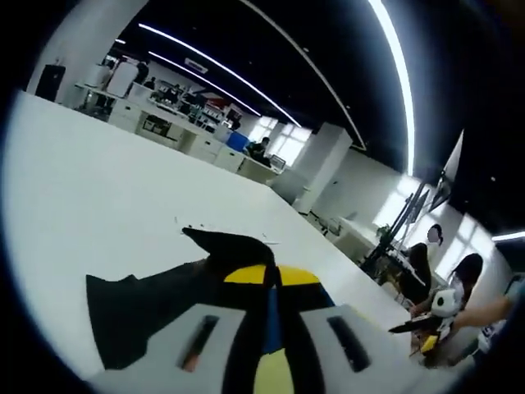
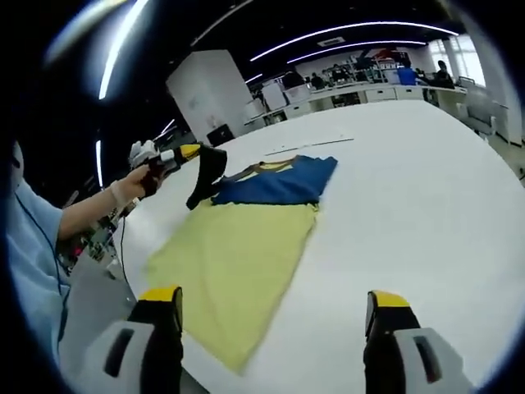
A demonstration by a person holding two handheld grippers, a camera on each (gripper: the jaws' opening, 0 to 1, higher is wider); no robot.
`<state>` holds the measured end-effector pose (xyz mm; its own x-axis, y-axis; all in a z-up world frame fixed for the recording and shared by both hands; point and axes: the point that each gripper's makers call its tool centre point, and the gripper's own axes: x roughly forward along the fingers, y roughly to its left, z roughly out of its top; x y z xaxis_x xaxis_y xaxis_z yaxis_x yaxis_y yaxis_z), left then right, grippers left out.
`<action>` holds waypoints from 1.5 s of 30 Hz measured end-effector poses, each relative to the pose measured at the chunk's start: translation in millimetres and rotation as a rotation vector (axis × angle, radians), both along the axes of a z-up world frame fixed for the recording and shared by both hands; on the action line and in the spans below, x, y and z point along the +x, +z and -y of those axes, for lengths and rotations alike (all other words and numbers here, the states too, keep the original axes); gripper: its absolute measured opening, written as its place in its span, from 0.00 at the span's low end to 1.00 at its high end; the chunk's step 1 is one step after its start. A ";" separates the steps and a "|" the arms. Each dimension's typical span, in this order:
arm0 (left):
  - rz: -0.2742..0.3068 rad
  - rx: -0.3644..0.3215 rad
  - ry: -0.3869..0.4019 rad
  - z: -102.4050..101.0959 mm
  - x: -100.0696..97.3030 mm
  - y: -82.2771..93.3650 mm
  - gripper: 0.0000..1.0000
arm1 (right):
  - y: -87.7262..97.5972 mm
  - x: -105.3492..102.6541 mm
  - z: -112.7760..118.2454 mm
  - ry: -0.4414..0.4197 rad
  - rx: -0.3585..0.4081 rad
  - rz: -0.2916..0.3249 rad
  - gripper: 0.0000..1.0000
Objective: Fold the garment on the visible template until the final outline fits inside the template.
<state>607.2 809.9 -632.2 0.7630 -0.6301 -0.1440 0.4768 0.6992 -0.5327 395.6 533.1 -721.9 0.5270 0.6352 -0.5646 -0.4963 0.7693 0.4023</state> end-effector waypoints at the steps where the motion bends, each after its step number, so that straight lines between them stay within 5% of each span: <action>1: -0.002 -0.001 -0.005 6.0 1.3 -1.5 0.00 | -0.5 -1.3 0.4 0.000 0.000 -0.003 0.93; 22: 0.000 -0.091 -0.192 122.4 3.8 -10.6 0.00 | 0.3 -23.9 28.1 -0.115 0.019 -0.014 0.93; 32: -0.046 -0.078 -0.279 169.8 -8.3 -38.3 0.00 | 2.7 -27.6 32.3 -0.147 0.038 -0.016 0.92; 45: -0.152 0.001 -0.339 188.3 -22.9 -88.1 0.00 | -5.5 -31.6 42.6 -0.166 0.057 -0.033 0.92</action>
<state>584.3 621.5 -720.2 0.4808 -0.8432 -0.2403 0.5968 0.5155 -0.6149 364.0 490.5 -727.5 0.6088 0.5726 -0.5491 -0.3502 0.8150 0.4617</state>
